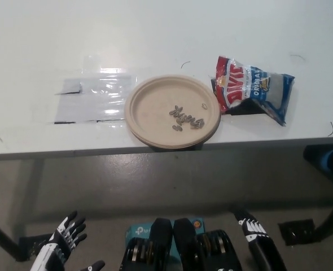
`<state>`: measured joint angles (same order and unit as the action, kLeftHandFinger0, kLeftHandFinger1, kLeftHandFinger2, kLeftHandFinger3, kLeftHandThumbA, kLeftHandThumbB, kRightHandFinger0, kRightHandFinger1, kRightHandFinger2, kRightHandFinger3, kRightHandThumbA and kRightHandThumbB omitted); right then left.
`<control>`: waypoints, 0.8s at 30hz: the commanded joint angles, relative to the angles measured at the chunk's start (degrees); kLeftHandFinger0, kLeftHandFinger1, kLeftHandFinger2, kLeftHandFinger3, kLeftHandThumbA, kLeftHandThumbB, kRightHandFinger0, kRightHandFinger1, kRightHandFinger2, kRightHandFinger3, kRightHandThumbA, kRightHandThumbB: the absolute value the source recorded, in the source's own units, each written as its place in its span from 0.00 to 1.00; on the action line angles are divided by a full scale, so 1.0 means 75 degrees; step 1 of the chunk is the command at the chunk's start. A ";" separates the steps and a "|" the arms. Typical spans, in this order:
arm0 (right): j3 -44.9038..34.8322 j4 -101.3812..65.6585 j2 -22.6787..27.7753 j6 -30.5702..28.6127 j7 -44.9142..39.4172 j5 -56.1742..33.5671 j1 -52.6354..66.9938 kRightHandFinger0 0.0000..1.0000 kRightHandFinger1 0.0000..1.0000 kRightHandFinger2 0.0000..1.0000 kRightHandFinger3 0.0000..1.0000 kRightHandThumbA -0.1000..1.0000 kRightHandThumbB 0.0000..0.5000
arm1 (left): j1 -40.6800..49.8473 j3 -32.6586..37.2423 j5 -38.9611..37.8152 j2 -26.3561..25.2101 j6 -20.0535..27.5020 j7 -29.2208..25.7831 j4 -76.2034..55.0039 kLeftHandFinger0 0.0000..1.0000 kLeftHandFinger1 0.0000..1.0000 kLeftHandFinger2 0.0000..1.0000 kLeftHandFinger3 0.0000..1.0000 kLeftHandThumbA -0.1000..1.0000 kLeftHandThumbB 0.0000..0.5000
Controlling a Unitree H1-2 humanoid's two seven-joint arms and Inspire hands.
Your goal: The robot picks up a small bag of sunflower seeds on the right hand side and take it to the empty plate on the left hand side then pours some sunflower seeds on to the plate.
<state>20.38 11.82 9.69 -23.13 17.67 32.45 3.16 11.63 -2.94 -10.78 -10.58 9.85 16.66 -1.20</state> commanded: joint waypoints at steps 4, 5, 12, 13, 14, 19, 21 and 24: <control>-0.0114 -0.0035 -0.0149 -0.0506 0.0150 -0.0020 -0.0025 1.00 1.00 1.00 1.00 1.00 0.52 | 0.0044 0.0023 0.0079 -0.0015 0.0342 -0.0061 -0.0122 1.00 1.00 1.00 1.00 1.00 0.61; -0.0100 -0.0015 -0.0144 -0.0506 0.0179 0.0022 -0.0031 1.00 1.00 1.00 1.00 1.00 0.51 | 0.0041 0.0022 0.0088 -0.0011 0.0313 -0.0074 -0.0128 1.00 1.00 1.00 1.00 1.00 0.62; 0.0053 0.0061 -0.0046 -0.0506 0.0339 0.0108 -0.0121 1.00 1.00 1.00 1.00 1.00 0.45 | 0.0041 0.0005 0.0147 -0.0015 0.0384 -0.0090 -0.0105 1.00 1.00 1.00 1.00 1.00 0.61; 0.0042 0.0048 -0.0052 -0.0506 0.0329 0.0114 -0.0115 1.00 1.00 1.00 1.00 1.00 0.46 | 0.0044 0.0009 0.0164 -0.0026 0.0382 -0.0086 -0.0114 1.00 1.00 1.00 1.00 1.00 0.61; 0.0060 0.0067 -0.0044 -0.0506 0.0349 0.0095 -0.0123 1.00 1.00 1.00 1.00 1.00 0.46 | 0.0052 0.0010 0.0154 -0.0029 0.0337 -0.0081 -0.0143 1.00 1.00 1.00 1.00 1.00 0.62; 0.0090 0.0059 -0.0028 -0.0506 0.0341 0.0042 -0.0079 1.00 1.00 1.00 1.00 1.00 0.47 | 0.0077 0.0011 0.0162 -0.0023 0.0368 -0.0065 -0.0115 1.00 1.00 1.00 1.00 1.00 0.60; 0.0034 0.0013 -0.0041 -0.0506 0.0231 0.0041 -0.0061 1.00 1.00 1.00 1.00 1.00 0.48 | 0.0085 0.0006 0.0217 -0.0015 0.0327 -0.0109 -0.0153 1.00 1.00 1.00 1.00 1.00 0.62; -0.0012 0.0027 -0.0052 -0.0506 0.0190 0.0067 -0.0068 1.00 1.00 1.00 1.00 1.00 0.47 | 0.0081 0.0022 0.0218 -0.0039 0.0361 -0.0069 -0.0156 1.00 1.00 1.00 1.00 1.00 0.59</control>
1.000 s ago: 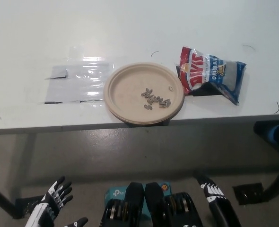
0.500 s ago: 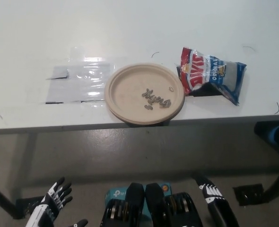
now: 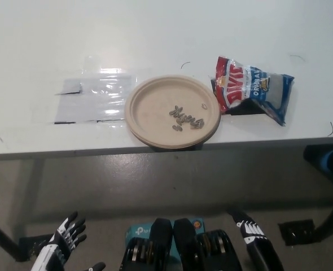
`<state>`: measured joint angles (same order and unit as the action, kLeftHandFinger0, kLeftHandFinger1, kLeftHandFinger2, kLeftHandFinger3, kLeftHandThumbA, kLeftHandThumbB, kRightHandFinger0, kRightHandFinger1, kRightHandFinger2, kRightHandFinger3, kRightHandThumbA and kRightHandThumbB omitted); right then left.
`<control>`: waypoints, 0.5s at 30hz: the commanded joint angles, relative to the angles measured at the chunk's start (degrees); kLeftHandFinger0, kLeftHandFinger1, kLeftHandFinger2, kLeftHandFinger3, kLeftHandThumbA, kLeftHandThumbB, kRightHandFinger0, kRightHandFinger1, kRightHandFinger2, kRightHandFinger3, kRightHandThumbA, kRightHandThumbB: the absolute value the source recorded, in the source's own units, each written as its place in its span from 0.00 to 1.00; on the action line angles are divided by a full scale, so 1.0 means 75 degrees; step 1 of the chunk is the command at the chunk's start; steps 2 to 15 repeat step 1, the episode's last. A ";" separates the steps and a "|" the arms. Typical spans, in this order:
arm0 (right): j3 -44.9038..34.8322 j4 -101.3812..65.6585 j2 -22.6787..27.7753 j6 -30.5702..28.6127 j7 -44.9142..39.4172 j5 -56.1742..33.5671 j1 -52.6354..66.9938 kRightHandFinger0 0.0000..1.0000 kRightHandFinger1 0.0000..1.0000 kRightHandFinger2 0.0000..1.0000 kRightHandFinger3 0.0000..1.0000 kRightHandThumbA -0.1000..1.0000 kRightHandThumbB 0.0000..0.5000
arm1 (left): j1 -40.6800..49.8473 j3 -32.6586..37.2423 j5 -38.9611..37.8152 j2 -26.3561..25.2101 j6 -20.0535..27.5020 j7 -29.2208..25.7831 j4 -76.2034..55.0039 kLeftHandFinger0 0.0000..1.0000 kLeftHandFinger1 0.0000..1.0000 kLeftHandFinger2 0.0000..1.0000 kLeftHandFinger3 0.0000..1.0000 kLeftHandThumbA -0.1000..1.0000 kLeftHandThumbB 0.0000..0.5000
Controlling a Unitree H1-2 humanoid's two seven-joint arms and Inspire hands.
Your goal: The robot picks up a small bag of sunflower seeds on the right hand side and take it to the empty plate on the left hand side then pours some sunflower seeds on to the plate.
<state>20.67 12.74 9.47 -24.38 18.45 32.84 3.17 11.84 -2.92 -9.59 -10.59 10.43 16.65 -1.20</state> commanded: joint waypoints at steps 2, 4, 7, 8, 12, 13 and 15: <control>-0.0050 -0.0096 -0.0021 -0.0340 0.0086 0.0016 -0.0069 1.00 1.00 1.00 1.00 1.00 0.47 | 0.0053 0.0019 0.0060 -0.0038 0.0284 -0.0069 -0.0156 1.00 1.00 1.00 1.00 1.00 0.59; -0.0050 -0.0096 -0.0021 -0.0340 0.0086 0.0016 -0.0069 1.00 1.00 1.00 1.00 1.00 0.47 | 0.0053 0.0019 0.0060 -0.0038 0.0284 -0.0069 -0.0156 1.00 1.00 1.00 1.00 1.00 0.59; -0.0050 -0.0096 -0.0021 -0.0340 0.0086 0.0016 -0.0069 1.00 1.00 1.00 1.00 1.00 0.47 | 0.0053 0.0019 0.0060 -0.0038 0.0284 -0.0069 -0.0156 1.00 1.00 1.00 1.00 1.00 0.59; -0.0050 -0.0096 -0.0021 -0.0340 0.0086 0.0016 -0.0069 1.00 1.00 1.00 1.00 1.00 0.47 | 0.0053 0.0019 0.0060 -0.0038 0.0284 -0.0069 -0.0156 1.00 1.00 1.00 1.00 1.00 0.59; -0.0050 -0.0096 -0.0021 -0.0340 0.0086 0.0016 -0.0069 1.00 1.00 1.00 1.00 1.00 0.47 | 0.0053 0.0019 0.0060 -0.0038 0.0284 -0.0069 -0.0156 1.00 1.00 1.00 1.00 1.00 0.59; -0.0050 -0.0096 -0.0021 -0.0340 0.0086 0.0016 -0.0069 1.00 1.00 1.00 1.00 1.00 0.47 | 0.0053 0.0019 0.0060 -0.0038 0.0284 -0.0069 -0.0156 1.00 1.00 1.00 1.00 1.00 0.59; -0.0050 -0.0096 -0.0021 -0.0340 0.0086 0.0016 -0.0069 1.00 1.00 1.00 1.00 1.00 0.47 | 0.0053 0.0019 0.0060 -0.0038 0.0284 -0.0069 -0.0156 1.00 1.00 1.00 1.00 1.00 0.59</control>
